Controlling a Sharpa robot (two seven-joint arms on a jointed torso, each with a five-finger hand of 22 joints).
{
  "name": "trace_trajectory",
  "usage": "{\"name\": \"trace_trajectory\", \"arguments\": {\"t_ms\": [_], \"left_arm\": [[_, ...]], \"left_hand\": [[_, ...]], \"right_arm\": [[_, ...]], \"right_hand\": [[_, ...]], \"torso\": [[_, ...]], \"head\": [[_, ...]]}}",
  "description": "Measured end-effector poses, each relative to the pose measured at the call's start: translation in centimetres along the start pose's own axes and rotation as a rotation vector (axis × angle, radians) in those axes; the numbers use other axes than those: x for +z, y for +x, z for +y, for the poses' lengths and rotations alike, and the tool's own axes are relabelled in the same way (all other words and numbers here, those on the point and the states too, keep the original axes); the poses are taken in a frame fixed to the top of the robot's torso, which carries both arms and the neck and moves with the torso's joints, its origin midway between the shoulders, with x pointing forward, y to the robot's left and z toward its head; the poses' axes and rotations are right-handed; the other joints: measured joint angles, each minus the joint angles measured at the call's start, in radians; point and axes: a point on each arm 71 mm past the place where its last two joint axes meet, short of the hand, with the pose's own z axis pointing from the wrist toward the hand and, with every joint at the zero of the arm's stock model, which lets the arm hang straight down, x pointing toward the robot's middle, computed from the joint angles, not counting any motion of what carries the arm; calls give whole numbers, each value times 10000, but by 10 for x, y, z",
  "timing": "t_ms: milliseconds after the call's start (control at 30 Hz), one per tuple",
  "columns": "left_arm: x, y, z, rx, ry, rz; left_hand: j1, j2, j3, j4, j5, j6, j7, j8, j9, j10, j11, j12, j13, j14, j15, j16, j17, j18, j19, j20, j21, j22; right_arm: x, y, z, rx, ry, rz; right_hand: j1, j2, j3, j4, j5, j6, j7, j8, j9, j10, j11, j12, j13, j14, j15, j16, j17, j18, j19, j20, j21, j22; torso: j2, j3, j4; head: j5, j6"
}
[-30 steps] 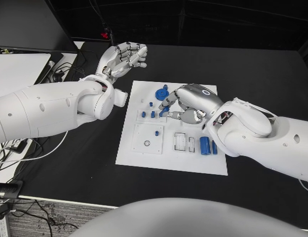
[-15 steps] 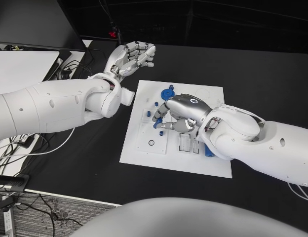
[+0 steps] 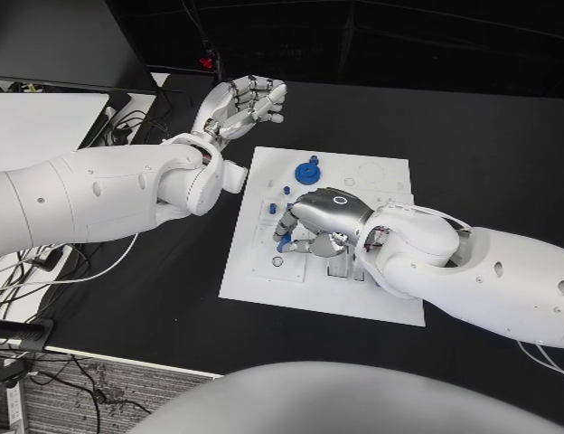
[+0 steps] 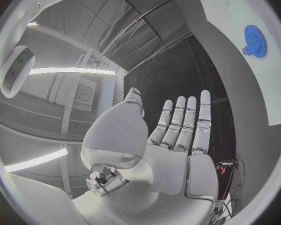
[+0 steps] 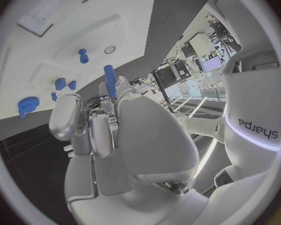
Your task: Assemble the parts on the task board
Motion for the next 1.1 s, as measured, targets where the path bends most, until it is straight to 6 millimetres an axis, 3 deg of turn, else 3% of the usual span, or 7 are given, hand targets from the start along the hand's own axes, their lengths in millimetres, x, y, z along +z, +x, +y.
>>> {"name": "trace_trajectory", "arguments": {"t_ms": [1100], "left_arm": [[0, 0, 0, -3, 1, 3]], "left_hand": [[53, 52, -28, -28, 0, 0, 0, -2, 0, 0, 0, 0, 0, 0, 0, 0, -15, 0, 0, 0, 0, 1]], "right_arm": [[11, 20, 4, -562, -156, 677]], "right_hand": [[37, 11, 79, -24, 38, -50, 22, -114, -22, -20, 18, -96, -3, 0, 0, 41, 28, 0, -29, -29, -127, -73]], "torso": [[3, 5, -1]], "head": [[1, 1]]}}
